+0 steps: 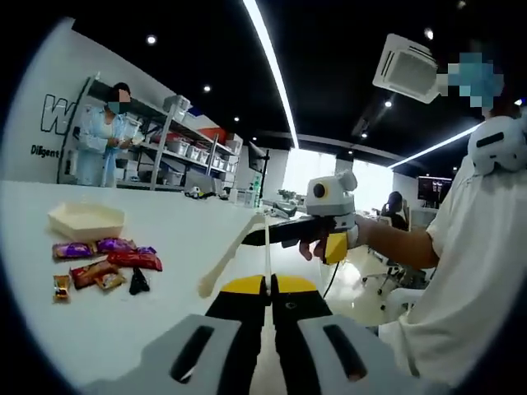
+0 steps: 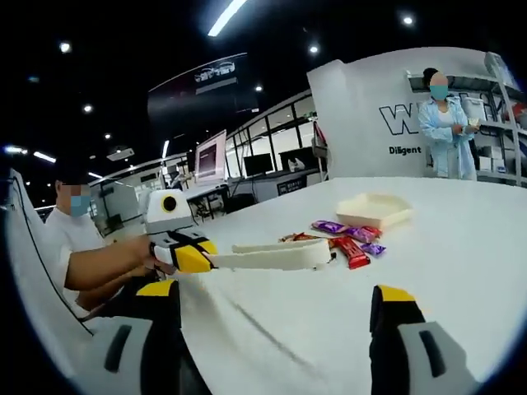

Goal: Place the target food into the container with the food tongs after gripping and lifting it, then release it inside without dropping or visibly crushing the food.

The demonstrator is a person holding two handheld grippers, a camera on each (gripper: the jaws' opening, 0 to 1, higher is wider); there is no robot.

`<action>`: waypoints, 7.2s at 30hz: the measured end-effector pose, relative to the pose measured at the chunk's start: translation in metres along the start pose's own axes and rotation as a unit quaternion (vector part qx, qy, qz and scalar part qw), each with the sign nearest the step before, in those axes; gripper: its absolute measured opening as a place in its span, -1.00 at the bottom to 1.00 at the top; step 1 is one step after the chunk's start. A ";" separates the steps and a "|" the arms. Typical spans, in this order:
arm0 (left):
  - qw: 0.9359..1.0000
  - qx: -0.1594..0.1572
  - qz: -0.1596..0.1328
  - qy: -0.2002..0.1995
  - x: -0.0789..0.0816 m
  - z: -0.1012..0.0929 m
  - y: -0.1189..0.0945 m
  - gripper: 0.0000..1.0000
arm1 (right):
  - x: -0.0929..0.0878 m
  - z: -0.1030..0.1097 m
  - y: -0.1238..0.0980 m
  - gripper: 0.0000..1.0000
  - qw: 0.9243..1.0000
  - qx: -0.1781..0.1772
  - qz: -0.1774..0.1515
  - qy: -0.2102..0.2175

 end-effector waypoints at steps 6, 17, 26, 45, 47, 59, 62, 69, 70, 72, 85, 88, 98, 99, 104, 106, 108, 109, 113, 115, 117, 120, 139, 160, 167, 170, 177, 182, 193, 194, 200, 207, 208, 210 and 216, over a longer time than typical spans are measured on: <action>0.999 -0.030 -0.030 -0.003 0.009 -0.011 0.009 -0.97 | 0.009 0.010 0.001 0.77 0.999 0.037 -0.028 0.011; 0.992 -0.093 -0.078 -0.019 0.021 -0.025 0.020 -0.97 | 0.020 0.033 -0.003 0.56 0.991 0.115 -0.068 0.007; 0.984 -0.131 -0.117 -0.031 0.030 -0.036 0.032 -0.97 | 0.030 0.047 -0.009 0.35 0.982 0.158 -0.102 -0.002; 0.968 -0.184 -0.167 -0.041 0.041 -0.052 0.038 -0.97 | 0.045 0.058 -0.022 -0.21 0.965 0.221 -0.138 0.019; 0.966 -0.185 -0.174 -0.042 0.043 -0.052 0.037 -0.97 | 0.045 0.059 -0.024 -0.29 0.964 0.226 -0.140 0.019; 0.962 -0.204 -0.175 -0.040 0.047 -0.060 0.037 -0.97 | 0.051 0.060 -0.029 -0.44 0.958 0.242 -0.147 0.045; 0.962 -0.206 -0.173 -0.044 0.046 -0.061 0.037 -0.97 | 0.053 0.060 -0.030 -0.45 0.957 0.246 -0.147 0.054; 0.961 -0.202 -0.182 -0.042 0.047 -0.062 0.038 -0.97 | 0.054 0.062 -0.030 -0.53 0.956 0.243 -0.154 0.056; 0.962 -0.200 -0.183 -0.041 0.047 -0.062 0.038 -0.97 | 0.055 0.061 -0.030 -0.53 0.957 0.241 -0.154 0.056; 0.961 -0.190 -0.197 -0.036 0.048 -0.063 0.040 -0.97 | 0.057 0.060 -0.030 -0.53 0.956 0.239 -0.154 0.072; 0.960 -0.182 -0.212 -0.028 0.048 -0.062 0.044 -0.97 | 0.059 0.057 -0.030 -0.46 0.957 0.233 -0.154 0.078; 0.958 -0.185 -0.219 -0.029 0.048 -0.062 0.045 -0.97 | 0.059 0.057 -0.030 -0.46 0.955 0.237 -0.153 0.087; 0.951 -0.189 -0.240 -0.043 0.044 -0.062 0.047 -0.96 | 0.057 0.059 -0.032 -0.56 0.952 0.250 -0.137 0.115; 0.951 -0.188 -0.242 -0.042 0.044 -0.062 0.047 -0.96 | 0.057 0.059 -0.032 -0.61 0.952 0.249 -0.136 0.117; 0.953 -0.165 -0.251 -0.039 0.043 -0.061 0.049 -0.95 | 0.058 0.058 -0.032 -0.68 0.954 0.239 -0.136 0.122; 0.953 -0.164 -0.249 -0.043 0.043 -0.061 0.049 -0.94 | 0.058 0.058 -0.032 -0.69 0.954 0.239 -0.135 0.121; 0.956 -0.155 -0.246 -0.041 0.042 -0.059 0.048 -0.93 | 0.058 0.057 -0.032 -0.70 0.955 0.234 -0.135 0.120; 0.956 -0.159 -0.243 -0.043 0.042 -0.059 0.047 -0.94 | 0.058 0.054 -0.031 -0.70 0.956 0.226 -0.142 0.121; 0.963 -0.142 -0.228 -0.035 0.040 -0.057 0.043 -0.93 | 0.059 0.048 -0.035 -0.71 0.957 0.219 -0.147 0.121; 0.966 -0.136 -0.217 -0.035 0.037 -0.056 0.039 -0.95 | 0.060 0.045 -0.035 -0.70 0.957 0.215 -0.152 0.123; 0.970 -0.125 -0.206 -0.032 0.034 -0.054 0.033 -0.98 | 0.059 0.041 -0.034 -0.70 0.960 0.206 -0.149 0.121; 0.973 -0.095 -0.207 -0.034 0.031 -0.049 0.019 -0.99 | 0.055 0.033 -0.031 -0.70 0.966 0.185 -0.141 0.109; 0.985 0.058 -0.156 -0.042 0.012 -0.018 -0.036 -0.77 | 0.033 0.016 -0.001 -0.69 0.987 0.125 -0.080 0.066; 0.984 0.166 -0.061 0.007 0.000 -0.004 -0.037 -0.10 | 0.020 0.004 0.002 -0.67 0.990 0.104 -0.064 0.066; 0.981 0.188 -0.055 0.007 -0.001 0.000 -0.038 0.13 | 0.019 0.002 0.003 -0.67 0.991 0.096 -0.063 0.066; 0.978 0.209 -0.027 0.005 -0.004 0.003 -0.039 0.32 | 0.018 0.001 0.004 -0.67 0.992 0.092 -0.060 0.067; 0.969 0.245 0.017 0.006 -0.012 0.006 -0.041 0.65 | 0.018 -0.003 0.007 -0.67 0.992 0.086 -0.057 0.068; 0.963 0.268 0.022 0.001 -0.012 0.007 -0.046 0.74 | 0.017 -0.006 0.011 -0.67 0.993 0.081 -0.051 0.067; 0.950 0.302 0.040 -0.065 -0.020 0.010 -0.053 0.99 | 0.015 -0.012 0.016 -0.66 0.994 0.074 -0.044 0.070; 0.948 0.303 0.049 -0.080 -0.023 0.009 -0.053 0.99 | 0.016 -0.013 0.017 -0.66 0.994 0.072 -0.044 0.068; 0.938 0.332 0.093 -0.045 -0.026 0.007 -0.055 0.99 | 0.020 -0.015 0.023 -0.66 0.995 0.074 -0.042 0.058; 0.934 0.338 0.103 -0.044 -0.026 0.007 -0.056 0.99 | 0.024 -0.019 0.030 -0.66 0.996 0.066 -0.037 0.048; 0.934 0.340 0.104 -0.044 -0.026 0.007 -0.057 0.99 | 0.026 -0.020 0.031 -0.66 0.996 0.064 -0.037 0.048; 0.933 0.341 0.105 -0.043 -0.026 0.006 -0.057 0.99 | 0.029 -0.020 0.031 -0.66 0.996 0.059 -0.037 0.047; 0.932 0.344 0.109 -0.046 -0.026 0.004 -0.058 0.97 | 0.045 -0.028 0.036 -0.66 0.998 0.043 -0.030 0.034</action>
Point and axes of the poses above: the point that each gripper's makers call its tool centre point, and the gripper's own axes: y roughly forward along the fingers, z roughly to its left, x roughly out of its top, the point moved 9 cm from there along -y, roughly backward along the fingers, and after that the axes turned 13 degrees about -x, right-handed, at the moved point
